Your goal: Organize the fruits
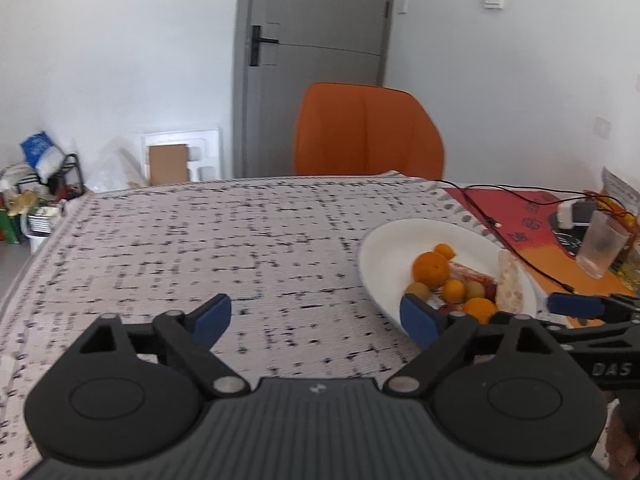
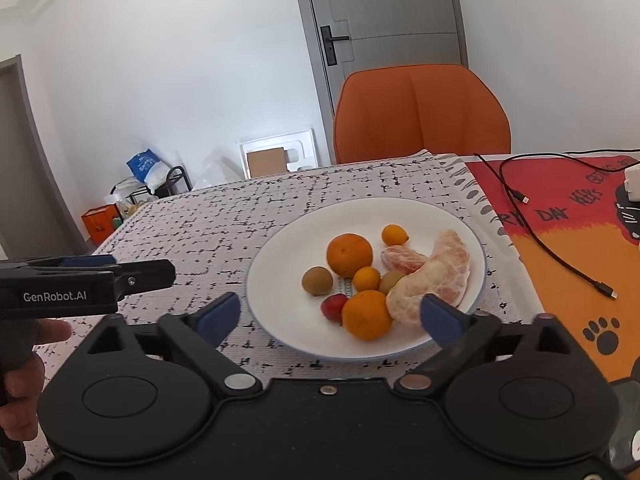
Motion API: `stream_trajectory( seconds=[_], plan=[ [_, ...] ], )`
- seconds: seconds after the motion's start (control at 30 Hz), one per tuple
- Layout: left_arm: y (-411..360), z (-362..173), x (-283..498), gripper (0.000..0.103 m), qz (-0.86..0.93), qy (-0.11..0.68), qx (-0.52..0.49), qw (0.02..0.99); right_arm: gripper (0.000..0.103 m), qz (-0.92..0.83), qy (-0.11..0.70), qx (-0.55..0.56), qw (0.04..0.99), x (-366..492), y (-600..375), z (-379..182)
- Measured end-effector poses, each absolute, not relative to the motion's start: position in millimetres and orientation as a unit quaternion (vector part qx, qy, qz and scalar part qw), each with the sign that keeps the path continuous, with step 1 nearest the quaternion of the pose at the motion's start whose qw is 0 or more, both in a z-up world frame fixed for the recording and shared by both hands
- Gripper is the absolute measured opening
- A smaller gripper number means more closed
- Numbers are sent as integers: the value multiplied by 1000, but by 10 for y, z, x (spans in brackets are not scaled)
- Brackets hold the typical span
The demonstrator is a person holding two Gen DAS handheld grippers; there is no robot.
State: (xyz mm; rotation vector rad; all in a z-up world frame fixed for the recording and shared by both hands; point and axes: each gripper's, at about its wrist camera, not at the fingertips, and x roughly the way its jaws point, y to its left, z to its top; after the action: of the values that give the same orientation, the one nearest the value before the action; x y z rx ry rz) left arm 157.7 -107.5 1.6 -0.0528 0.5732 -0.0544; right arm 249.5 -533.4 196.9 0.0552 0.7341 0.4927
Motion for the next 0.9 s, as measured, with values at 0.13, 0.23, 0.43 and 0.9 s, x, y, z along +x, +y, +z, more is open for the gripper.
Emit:
stream_trajectory(
  seconds=[0.13,0.23,0.43,0.9],
  plan=[
    [-985,66,1465,95,-14,280,-28,959,103,245,357,34,901,2429,-5321,2029],
    [-914,99,1369,97,-2,277,-27,960,103,248,357,33,900,2374,-5295,2064],
    [-802,159,1172,99,15,278,-23,960,103,258,355,27,898,2229,-5245,2135],
    [-586,321,583,103,39,269,-11,962,103,279,334,13,900,1797,-5158,2357]
  ],
)
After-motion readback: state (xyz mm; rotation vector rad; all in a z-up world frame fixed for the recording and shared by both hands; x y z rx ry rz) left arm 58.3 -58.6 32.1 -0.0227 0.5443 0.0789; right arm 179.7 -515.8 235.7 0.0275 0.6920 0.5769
